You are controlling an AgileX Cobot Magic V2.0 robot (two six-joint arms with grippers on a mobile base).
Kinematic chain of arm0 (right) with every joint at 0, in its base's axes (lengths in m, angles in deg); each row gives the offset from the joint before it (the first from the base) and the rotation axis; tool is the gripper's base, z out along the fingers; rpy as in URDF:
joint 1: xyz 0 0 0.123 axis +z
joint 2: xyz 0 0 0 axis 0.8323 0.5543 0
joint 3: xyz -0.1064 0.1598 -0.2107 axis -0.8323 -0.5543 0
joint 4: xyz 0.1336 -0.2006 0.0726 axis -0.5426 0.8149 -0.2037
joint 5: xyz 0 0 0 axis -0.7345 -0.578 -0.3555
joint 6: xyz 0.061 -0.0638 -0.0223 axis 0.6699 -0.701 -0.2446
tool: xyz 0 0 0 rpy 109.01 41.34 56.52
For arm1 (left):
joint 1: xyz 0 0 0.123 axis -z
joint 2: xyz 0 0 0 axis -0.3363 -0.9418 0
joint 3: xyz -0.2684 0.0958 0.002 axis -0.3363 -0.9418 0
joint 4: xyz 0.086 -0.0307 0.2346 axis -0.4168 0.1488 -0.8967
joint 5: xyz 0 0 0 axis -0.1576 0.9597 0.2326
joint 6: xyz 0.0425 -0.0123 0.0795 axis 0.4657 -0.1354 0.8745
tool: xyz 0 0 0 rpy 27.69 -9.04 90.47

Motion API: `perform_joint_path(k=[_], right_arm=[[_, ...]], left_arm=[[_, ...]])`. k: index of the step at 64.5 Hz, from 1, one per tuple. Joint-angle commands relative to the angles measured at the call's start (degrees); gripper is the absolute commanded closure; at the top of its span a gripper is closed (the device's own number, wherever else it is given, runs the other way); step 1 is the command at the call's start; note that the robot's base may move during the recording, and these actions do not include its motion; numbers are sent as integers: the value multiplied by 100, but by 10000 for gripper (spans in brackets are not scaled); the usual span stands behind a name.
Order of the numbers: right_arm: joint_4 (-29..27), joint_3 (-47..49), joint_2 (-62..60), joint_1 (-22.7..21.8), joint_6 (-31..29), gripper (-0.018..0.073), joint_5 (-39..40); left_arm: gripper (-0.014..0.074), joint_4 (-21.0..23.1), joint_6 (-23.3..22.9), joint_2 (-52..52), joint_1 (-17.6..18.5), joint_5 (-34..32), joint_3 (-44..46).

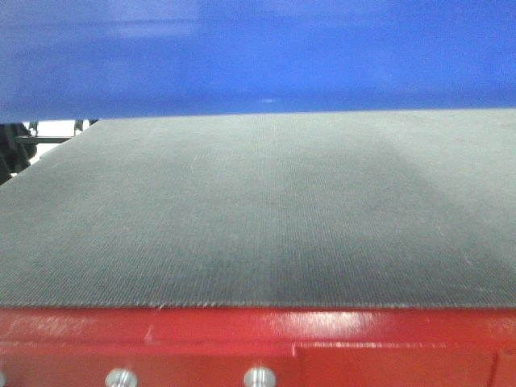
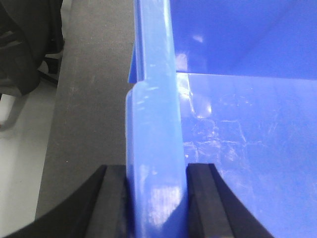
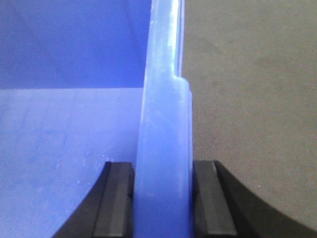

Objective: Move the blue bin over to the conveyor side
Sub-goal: 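Lower the blue bin with both grippers onto the black conveyor belt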

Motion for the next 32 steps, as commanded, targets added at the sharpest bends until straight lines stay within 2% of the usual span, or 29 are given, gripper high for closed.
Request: perform_joint_path(k=[1,32], right_arm=[[380,132,-121,-26,-79,648,558],[380,132,-121,-26,-79,648,558]], left_arm=[[616,-336,43,87,7,-431,84],[616,-336,43,87,7,-431,84]])
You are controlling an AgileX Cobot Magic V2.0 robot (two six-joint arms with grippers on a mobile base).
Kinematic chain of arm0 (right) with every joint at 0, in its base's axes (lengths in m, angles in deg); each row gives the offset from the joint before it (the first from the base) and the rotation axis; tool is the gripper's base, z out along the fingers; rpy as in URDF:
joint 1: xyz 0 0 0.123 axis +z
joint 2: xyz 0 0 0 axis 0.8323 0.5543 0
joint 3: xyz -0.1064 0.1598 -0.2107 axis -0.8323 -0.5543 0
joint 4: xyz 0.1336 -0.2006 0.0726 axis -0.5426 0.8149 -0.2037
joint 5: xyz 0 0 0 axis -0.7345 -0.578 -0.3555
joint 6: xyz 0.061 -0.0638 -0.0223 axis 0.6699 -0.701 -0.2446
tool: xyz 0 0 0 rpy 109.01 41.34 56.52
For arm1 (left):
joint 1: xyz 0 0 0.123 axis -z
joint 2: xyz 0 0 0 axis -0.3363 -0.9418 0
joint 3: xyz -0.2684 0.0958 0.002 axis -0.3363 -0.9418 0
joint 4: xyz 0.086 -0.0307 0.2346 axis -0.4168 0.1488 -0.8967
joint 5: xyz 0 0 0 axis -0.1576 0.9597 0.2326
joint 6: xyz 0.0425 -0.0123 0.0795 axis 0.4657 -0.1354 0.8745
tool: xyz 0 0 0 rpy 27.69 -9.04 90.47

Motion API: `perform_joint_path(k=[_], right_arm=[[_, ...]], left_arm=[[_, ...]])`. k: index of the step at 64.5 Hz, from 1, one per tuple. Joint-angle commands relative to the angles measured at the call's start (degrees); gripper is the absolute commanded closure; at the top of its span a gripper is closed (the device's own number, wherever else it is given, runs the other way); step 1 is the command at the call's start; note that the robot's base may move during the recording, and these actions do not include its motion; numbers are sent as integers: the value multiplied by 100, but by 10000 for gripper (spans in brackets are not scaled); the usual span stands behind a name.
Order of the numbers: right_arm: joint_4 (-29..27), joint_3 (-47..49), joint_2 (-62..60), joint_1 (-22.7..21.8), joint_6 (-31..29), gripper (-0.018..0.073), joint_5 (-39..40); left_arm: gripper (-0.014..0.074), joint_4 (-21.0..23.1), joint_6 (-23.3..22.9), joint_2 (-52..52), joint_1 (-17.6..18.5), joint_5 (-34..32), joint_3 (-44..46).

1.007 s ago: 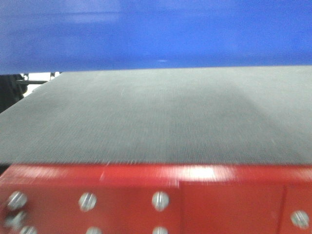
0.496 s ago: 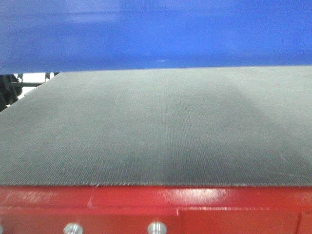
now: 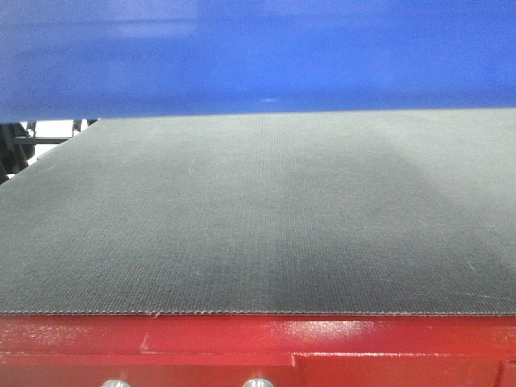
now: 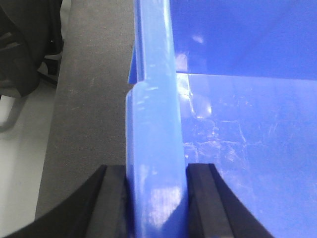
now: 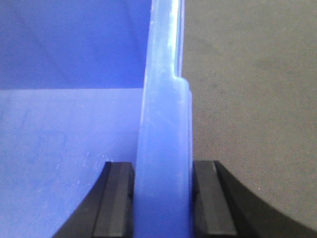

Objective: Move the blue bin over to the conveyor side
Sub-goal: 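Lower the blue bin with both grippers onto the black conveyor belt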

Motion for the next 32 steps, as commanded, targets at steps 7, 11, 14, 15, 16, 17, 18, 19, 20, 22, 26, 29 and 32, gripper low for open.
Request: perform_joint_path(k=[7,11,14,15,16,17,18,19,20,22,26,29,32], right_arm=[[380,132,-121,-26,-79,648,558],[380,132,-121,-26,-79,648,558],[380,132,-121,-26,-79,648,558],[380,132,-121,-26,-79,648,558],[380,132,-121,-26,-79,648,558],[380,132,-121,-26,-79,648,558],[380,132,-121,-26,-79,648,558],[380,132,-121,-26,-79,648,558],[380,132,-121,-26,-79,648,558],[380,132,-121,-26,-79,648,558],[380,132,-121,-26,-79,648,558],[380,132,-121,-26,-79,648,558],[380,132,-121,-26,-79,648,558]], left_arm=[[616,-336,43,87,7,-431,84],[616,-336,43,87,7,-431,84],[616,-336,43,87,7,-431,84],[616,-336,43,87,7,-431,84],[616,-336,43,87,7,-431,84],[616,-336,43,87,7,-431,84],[616,-336,43,87,7,-431,84],[616,-336,43,87,7,-431,84],[616,-336,43,87,7,-431,84],[616,-334,43,87,7,-431,84],[616,-334,43,87,7,-431,84],[616,-334,43,87,7,-431,84],[616,-334,43,87,7,-431,84]])
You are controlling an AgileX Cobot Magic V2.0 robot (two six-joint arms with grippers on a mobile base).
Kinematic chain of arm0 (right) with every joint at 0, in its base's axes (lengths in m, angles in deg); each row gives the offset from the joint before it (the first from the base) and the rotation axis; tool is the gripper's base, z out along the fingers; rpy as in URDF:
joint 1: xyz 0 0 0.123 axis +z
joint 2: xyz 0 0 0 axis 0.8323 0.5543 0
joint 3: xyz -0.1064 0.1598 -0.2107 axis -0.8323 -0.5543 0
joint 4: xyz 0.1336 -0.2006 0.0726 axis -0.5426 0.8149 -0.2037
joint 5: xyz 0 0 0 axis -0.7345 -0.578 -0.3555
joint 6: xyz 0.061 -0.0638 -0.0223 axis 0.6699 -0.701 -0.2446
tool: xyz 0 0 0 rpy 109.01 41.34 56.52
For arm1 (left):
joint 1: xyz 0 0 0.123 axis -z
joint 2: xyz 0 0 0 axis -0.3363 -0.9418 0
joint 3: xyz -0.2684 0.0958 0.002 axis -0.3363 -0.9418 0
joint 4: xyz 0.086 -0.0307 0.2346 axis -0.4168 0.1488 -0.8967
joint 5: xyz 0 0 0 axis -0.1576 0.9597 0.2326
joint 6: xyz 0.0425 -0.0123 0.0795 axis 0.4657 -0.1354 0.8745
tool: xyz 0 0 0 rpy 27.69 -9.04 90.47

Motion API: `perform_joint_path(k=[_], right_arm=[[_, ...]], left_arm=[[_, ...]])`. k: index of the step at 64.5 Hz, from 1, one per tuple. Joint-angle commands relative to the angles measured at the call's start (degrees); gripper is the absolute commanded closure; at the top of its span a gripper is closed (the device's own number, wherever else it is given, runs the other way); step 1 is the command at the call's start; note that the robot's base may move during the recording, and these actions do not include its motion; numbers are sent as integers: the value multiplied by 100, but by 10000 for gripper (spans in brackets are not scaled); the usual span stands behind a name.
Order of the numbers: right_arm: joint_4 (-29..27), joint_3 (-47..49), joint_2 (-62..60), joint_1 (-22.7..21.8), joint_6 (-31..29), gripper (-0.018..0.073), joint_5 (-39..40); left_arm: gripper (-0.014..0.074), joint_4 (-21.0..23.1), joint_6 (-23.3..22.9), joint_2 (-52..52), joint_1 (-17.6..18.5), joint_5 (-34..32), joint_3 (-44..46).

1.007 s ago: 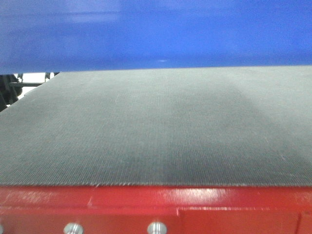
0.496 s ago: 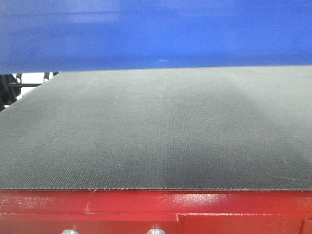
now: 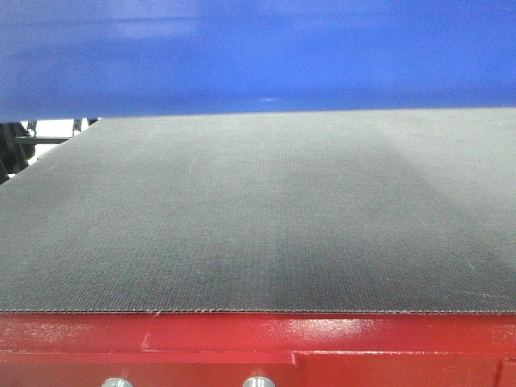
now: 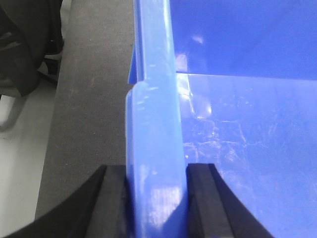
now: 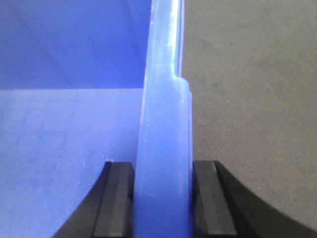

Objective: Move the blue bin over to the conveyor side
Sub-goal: 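Lower the blue bin with both grippers onto the black conveyor belt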

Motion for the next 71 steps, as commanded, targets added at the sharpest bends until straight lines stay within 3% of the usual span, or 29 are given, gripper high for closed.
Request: perform_joint_path(k=[1,13,46,71], right_arm=[[380,132,-121,-26,-79,648,558],[380,132,106,-26,46,648,614],[380,132,2120,-52,46,648,2489],[380,105,3375,-52,46,648,3560]], left_arm=[[616,-334,43,87,7,-431,84],[616,-334,55,-274,7,-670,84],[616,-334,56,-2273,7,-3121,84],[616,-334,56,-3486,7,-3889,84]])
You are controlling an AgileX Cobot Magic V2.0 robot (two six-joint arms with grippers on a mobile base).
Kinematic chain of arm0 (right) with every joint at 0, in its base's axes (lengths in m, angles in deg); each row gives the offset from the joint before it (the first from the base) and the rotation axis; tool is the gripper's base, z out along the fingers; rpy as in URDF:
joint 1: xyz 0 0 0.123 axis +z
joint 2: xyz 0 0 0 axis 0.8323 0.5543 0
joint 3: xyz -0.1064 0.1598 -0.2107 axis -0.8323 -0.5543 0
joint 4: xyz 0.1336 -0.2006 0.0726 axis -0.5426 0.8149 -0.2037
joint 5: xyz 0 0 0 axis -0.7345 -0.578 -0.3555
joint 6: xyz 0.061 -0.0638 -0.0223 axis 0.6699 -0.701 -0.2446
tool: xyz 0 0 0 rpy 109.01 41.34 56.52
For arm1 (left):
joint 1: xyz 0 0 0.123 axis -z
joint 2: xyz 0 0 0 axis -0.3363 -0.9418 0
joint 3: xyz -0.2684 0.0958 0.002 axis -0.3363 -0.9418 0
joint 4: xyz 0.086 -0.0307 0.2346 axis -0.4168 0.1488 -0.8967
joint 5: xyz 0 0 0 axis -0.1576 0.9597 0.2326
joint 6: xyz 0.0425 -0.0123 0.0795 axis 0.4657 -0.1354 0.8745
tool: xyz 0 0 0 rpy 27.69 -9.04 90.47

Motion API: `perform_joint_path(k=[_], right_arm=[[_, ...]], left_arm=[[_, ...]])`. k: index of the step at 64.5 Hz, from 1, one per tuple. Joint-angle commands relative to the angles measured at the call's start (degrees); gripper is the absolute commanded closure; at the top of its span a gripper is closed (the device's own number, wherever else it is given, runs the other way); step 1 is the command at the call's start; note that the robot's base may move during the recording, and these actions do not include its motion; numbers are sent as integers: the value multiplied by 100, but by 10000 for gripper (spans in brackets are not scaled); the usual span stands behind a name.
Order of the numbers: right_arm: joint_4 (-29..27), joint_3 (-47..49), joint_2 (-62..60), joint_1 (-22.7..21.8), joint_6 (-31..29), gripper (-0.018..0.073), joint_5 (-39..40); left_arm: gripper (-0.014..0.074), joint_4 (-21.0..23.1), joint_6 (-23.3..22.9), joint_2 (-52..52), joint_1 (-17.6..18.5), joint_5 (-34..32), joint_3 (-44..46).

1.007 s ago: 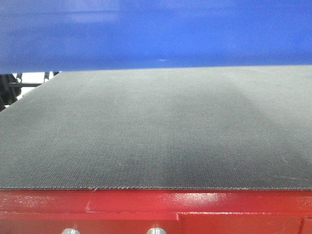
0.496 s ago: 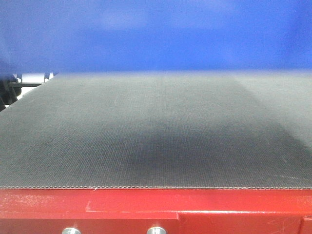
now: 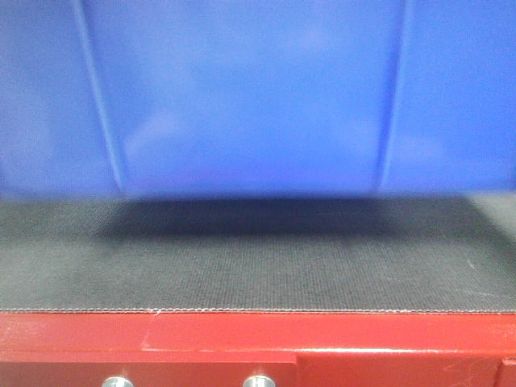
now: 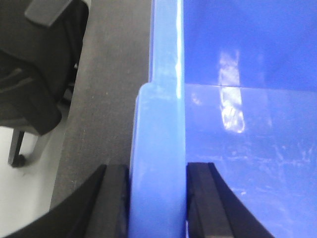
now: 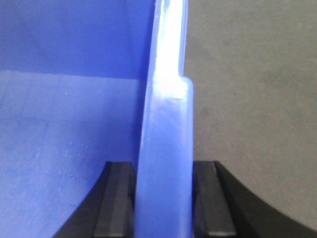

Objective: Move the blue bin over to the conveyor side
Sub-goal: 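Lower the blue bin with both grippers onto the black conveyor belt, then open both grippers and release the blue bin's rims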

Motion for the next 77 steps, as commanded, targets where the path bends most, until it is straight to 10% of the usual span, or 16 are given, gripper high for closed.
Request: perform_joint_path(k=[1,36,55,69,77], right_arm=[[-250,100,93,93,-110,648,1033],[-224,112,550,93,-110,634,1221],[-83,179,550,93,-110,83,1053],[145,990,428,93,-110,220,161],[145,1468,189,93,-110,403,-58]], left_arm=[[616,347,-3,-66,100,-751,84],[513,167,-3,-277,100,-757,84],[43,-51,-3,-277,100,-624,133],[83,-321,-18,-107,100,-101,670],[266,-321,-18,129,100,155,987]])
